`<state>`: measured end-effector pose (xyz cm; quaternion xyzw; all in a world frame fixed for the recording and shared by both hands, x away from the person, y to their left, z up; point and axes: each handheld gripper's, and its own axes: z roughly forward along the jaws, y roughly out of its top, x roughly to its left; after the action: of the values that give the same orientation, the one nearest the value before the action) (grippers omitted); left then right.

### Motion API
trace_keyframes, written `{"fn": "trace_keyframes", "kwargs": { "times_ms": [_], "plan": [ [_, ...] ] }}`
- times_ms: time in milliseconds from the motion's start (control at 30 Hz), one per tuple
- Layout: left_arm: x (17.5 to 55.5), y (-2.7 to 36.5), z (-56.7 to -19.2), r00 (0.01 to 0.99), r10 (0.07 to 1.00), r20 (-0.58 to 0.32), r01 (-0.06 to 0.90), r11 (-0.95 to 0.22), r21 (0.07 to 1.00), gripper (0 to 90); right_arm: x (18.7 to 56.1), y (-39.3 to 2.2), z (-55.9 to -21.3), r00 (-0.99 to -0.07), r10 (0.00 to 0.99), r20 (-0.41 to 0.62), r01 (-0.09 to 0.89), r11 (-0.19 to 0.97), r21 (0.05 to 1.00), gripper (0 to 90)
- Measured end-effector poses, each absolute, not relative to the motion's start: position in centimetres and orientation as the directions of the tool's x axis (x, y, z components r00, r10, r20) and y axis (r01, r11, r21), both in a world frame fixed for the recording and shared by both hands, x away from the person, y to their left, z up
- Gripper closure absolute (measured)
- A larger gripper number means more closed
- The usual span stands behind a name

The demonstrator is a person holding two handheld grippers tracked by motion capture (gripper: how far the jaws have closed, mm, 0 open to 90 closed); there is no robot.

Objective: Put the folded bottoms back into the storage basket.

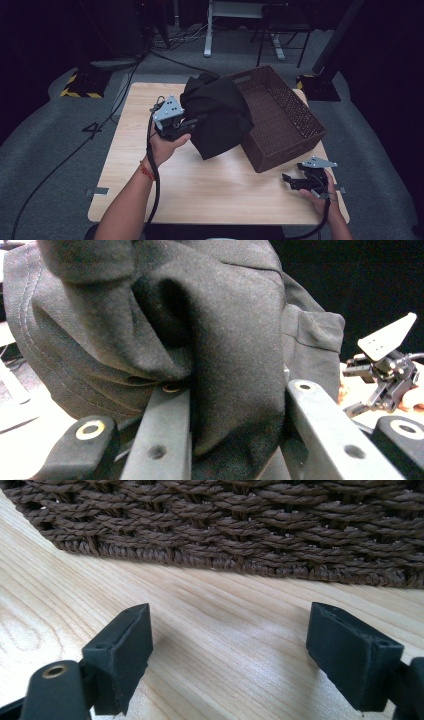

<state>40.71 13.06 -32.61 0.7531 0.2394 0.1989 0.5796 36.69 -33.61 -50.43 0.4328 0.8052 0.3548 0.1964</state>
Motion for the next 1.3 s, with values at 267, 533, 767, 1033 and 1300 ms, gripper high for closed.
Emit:
{"fn": "trace_keyframes", "kwargs": {
  "times_ms": [267,533,767,1033,1300],
  "plan": [
    [42.1,11.8,-30.9,0.816,0.576,0.042,0.105,-0.22,0.97,73.7,36.7,-33.6,-50.4,-0.549,0.836,-0.007,0.558,0.373,0.741,19.1],
    [43.5,10.5,-29.7,0.824,0.566,0.038,0.1,-0.21,0.973,73.7,36.7,-33.6,-50.4,-0.55,0.835,-0.005,0.559,0.373,0.741,19.3],
    [44.9,9.2,-29.5,0.832,0.554,0.024,0.106,-0.202,0.974,73.7,36.7,-33.6,-50.4,-0.551,0.834,-0.005,0.558,0.373,0.741,19.3],
    [46.2,6.6,-29.2,0.847,0.53,0.026,0.103,-0.212,0.972,73.7,36.7,-33.6,-50.4,-0.551,0.834,-0.006,0.558,0.374,0.741,19.3],
    [47.1,3.5,-29.2,0.868,0.496,0.02,0.101,-0.216,0.971,73.6,36.6,-33.6,-50.4,-0.551,0.834,-0.006,0.558,0.374,0.741,19.3]
  ]
}}
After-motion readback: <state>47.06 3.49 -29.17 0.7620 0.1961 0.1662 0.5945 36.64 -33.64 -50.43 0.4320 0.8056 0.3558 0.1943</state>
